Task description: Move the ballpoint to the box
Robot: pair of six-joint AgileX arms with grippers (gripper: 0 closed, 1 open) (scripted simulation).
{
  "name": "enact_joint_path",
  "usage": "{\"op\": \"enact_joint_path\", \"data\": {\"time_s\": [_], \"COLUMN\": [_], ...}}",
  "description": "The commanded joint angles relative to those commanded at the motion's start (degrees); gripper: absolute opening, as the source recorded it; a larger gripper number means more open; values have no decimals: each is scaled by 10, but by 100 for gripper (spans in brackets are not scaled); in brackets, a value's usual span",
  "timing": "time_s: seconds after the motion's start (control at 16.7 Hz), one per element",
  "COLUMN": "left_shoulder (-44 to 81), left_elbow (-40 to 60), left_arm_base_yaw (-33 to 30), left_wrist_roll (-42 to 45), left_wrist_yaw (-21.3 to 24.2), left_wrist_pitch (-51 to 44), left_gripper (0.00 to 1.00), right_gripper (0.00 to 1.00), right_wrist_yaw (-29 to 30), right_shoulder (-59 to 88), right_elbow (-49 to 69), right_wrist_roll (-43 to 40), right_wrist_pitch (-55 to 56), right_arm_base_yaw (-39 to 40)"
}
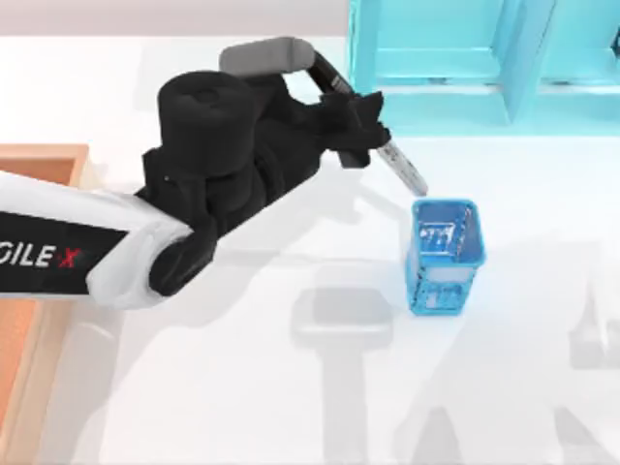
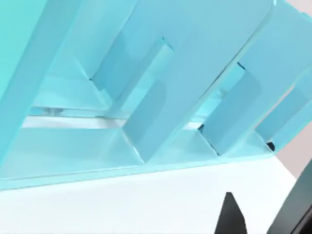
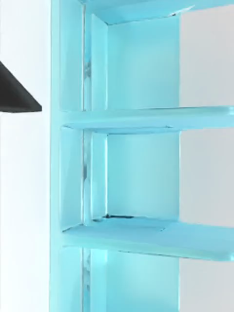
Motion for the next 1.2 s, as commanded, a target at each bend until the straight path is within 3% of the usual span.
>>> {"op": "enact_joint_path", "data": {"time_s": [0.36, 0.84, 1.02, 1.2], "left_shoulder": [-159, -157, -133, -100], "left_elbow": [-42, -37, -26, -11], "left_arm_base_yaw": [83, 98, 149, 230], "left_wrist_roll": [13, 17, 29, 49], "left_wrist_yaw": [80, 102, 175, 301], "left_wrist_pitch": [-123, -122, -99, -67], "left_gripper": [0, 0, 0, 0], "right_gripper": [100, 100, 100, 100], "right_wrist_yaw": [0, 0, 0, 0], "right_shoulder": [0, 0, 0, 0], "right_elbow": [0, 0, 0, 0], "right_wrist_roll": [0, 0, 0, 0], "right_wrist_pitch": [0, 0, 0, 0], "right_arm_base_yaw": [0, 0, 0, 0]}}
